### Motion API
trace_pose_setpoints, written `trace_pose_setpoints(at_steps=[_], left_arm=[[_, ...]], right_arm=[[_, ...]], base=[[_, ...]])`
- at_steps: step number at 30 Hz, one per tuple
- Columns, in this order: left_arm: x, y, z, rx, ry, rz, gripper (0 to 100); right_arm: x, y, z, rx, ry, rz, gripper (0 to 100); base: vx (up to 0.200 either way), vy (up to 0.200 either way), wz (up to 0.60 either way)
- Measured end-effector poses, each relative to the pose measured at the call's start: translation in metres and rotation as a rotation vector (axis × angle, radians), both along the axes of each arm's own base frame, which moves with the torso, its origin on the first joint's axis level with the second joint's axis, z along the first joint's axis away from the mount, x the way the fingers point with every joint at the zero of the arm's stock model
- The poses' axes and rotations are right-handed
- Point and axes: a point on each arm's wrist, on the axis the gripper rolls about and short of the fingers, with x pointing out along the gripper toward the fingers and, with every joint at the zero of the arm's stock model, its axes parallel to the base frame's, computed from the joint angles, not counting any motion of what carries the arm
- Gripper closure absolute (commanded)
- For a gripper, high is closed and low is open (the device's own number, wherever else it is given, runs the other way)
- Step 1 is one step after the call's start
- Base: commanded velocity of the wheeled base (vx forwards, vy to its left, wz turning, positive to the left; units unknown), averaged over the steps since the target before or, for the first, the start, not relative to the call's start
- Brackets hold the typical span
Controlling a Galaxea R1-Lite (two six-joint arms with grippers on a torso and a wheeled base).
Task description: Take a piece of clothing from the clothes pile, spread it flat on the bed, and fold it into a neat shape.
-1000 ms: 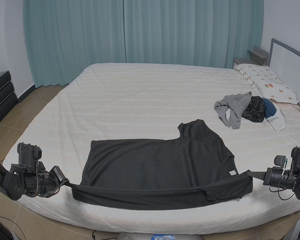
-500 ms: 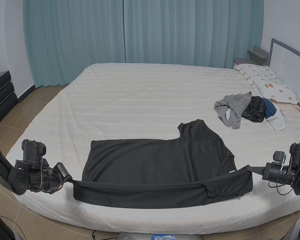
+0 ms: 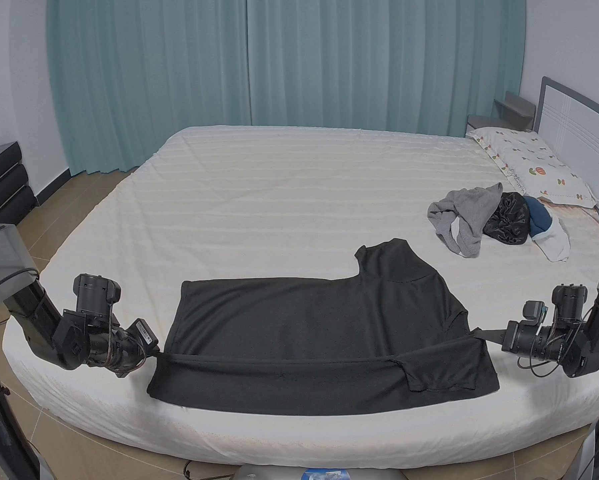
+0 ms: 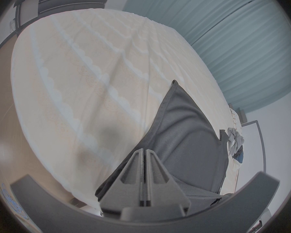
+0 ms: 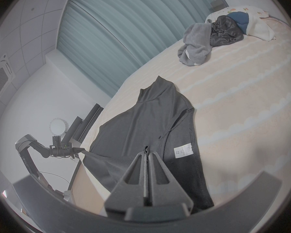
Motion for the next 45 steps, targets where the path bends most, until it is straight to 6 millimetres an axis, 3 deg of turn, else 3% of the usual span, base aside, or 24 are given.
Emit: trace_pose_setpoints(at_steps=[4, 5, 6, 7, 13, 21, 32, 40, 45], left_arm=[[0.006, -0.001, -0.007, -0.001, 0.013, 0.002, 100], [0.007, -0.002, -0.008, -0.007, 0.017, 0.008, 0], [0.009, -0.003, -0.010, -0.015, 0.019, 0.017, 0], [0.010, -0.003, -0.010, -0.020, 0.019, 0.021, 0], [0.014, -0.006, -0.013, -0.030, 0.013, 0.026, 0], [0.012, -0.005, -0.014, -0.054, 0.024, 0.054, 0], [0.013, -0.006, 0.002, -0.152, -0.005, 0.147, 0], [0.015, -0.008, 0.012, -0.175, -0.068, 0.152, 0], [0.015, -0.009, 0.012, -0.177, -0.068, 0.150, 0]], right_arm=[[0.008, 0.001, -0.010, -0.005, 0.016, -0.003, 100], [0.010, 0.001, -0.013, -0.005, 0.020, -0.002, 100], [0.011, 0.001, -0.015, -0.004, 0.025, -0.001, 100], [0.011, 0.001, -0.017, -0.004, 0.029, 0.000, 0], [0.013, 0.002, -0.025, 0.002, 0.050, 0.007, 0], [0.012, -0.001, -0.021, 0.069, 0.076, -0.030, 0], [0.008, -0.004, -0.006, 0.159, -0.016, -0.076, 0], [0.003, -0.002, -0.012, 0.172, 0.009, -0.077, 0], [0.002, -0.001, -0.012, 0.173, 0.014, -0.077, 0]], base=[[0.000, 0.000, 0.00], [0.000, 0.000, 0.00], [0.000, 0.000, 0.00], [0.000, 0.000, 0.00], [0.000, 0.000, 0.00], [0.000, 0.000, 0.00], [0.000, 0.000, 0.00], [0.000, 0.000, 0.00], [0.000, -0.200, 0.00]])
